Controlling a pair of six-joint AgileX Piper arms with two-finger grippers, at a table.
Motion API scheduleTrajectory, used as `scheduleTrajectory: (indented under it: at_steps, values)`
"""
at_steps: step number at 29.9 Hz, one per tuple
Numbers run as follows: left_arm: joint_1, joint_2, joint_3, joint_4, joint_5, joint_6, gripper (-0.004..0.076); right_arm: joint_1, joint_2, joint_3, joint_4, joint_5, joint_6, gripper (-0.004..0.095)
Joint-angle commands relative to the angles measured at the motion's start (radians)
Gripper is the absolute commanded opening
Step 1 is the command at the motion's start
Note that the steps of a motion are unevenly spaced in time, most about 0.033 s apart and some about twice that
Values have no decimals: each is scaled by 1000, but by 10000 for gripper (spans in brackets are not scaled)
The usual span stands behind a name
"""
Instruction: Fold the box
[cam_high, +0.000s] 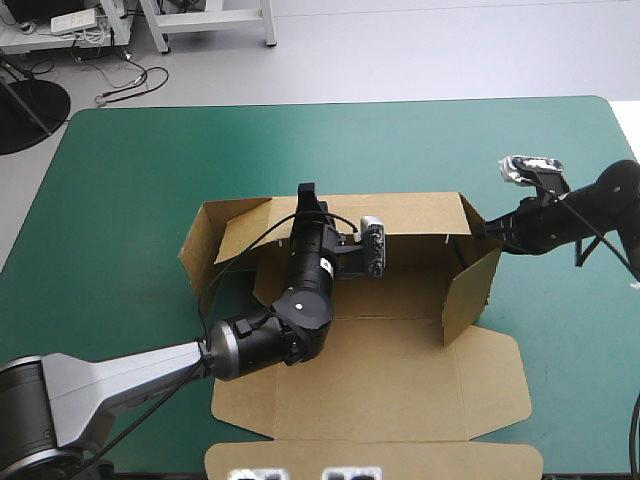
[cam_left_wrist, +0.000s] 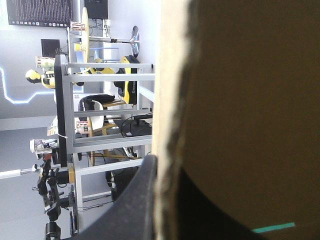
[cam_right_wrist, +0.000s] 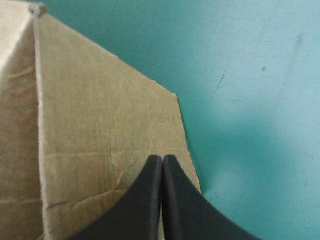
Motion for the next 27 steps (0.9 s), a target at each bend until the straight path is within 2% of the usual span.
scheduleTrajectory:
  at_steps: [1,8,15,17,19,23,25,27]
  values:
    - [-12,-43,-23,44,-5,-13,-10,0,-82,73,149,-110,-106,-20]
    - [-12,-43,-23,22,-9,-13,-10,0,-182,276,442,-242,-387,-20]
    - [-12,-43,-23,20,-9,-10,-10,0,-276,460,640,-328,-709,-18]
    - [-12,-43,-23,20,-9,-10,-10,0,-292,469,633,-331,-739,-6]
    - [-12,-43,-23,20,-9,-10,-10,0,-302,468,601,-328,-739,46]
    - [-12,-43,-23,20,-9,-10,-10,0,-319,466,536,-285,-739,293]
    - [-12,-43,-23,20,-9,-10,-10,0,-323,466,496,-244,-747,380]
    - [-12,-43,-23,20,-9,-10,-10,0,-327,466,456,-198,-774,426]
